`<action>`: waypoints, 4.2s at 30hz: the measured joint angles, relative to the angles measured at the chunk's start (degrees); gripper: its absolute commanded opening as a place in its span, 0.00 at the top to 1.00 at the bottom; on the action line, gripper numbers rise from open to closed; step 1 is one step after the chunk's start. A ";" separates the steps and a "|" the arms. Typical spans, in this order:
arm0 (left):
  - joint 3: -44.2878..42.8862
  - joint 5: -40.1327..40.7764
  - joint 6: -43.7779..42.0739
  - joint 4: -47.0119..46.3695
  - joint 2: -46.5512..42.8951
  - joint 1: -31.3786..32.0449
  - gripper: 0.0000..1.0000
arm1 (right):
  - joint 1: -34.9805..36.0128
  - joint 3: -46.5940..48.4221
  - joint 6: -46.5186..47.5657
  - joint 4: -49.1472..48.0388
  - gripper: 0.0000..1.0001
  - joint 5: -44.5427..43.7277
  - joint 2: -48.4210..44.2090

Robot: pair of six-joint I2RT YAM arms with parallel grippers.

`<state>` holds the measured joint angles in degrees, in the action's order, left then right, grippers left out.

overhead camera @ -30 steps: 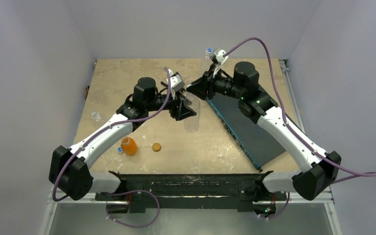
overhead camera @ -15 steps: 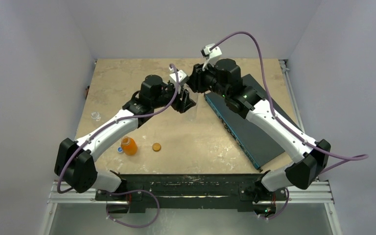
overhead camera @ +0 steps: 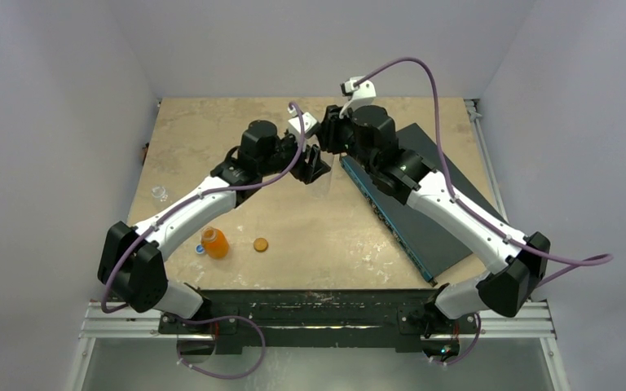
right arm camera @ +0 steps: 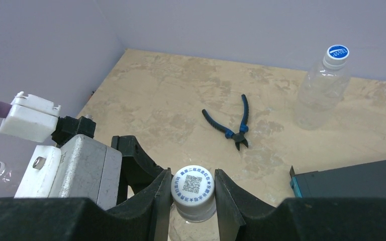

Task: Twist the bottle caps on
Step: Screw the bottle cap onto the plastic bottle.

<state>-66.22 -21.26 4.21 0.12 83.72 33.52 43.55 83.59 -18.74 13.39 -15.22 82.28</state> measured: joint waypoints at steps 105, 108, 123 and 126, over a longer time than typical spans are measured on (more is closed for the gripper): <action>5.73 -38.60 -6.34 10.21 -11.91 -2.27 1.00 | -15.89 -22.43 -17.03 -44.96 0.55 78.79 -6.47; 5.73 -38.58 -6.32 9.88 -11.78 -2.27 1.00 | -15.54 -22.29 -15.85 -43.25 0.61 78.62 -6.51; 5.73 -34.56 -3.10 6.45 -10.38 -2.25 1.00 | -14.80 -20.41 -6.82 -31.17 0.82 70.03 -8.90; 5.73 -30.51 -1.79 4.66 -9.60 -2.25 1.00 | -14.19 -18.84 -4.13 -26.27 0.83 64.26 -8.90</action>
<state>-60.49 -51.77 2.42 4.78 74.13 31.27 29.36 64.75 -22.87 -12.88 49.04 73.38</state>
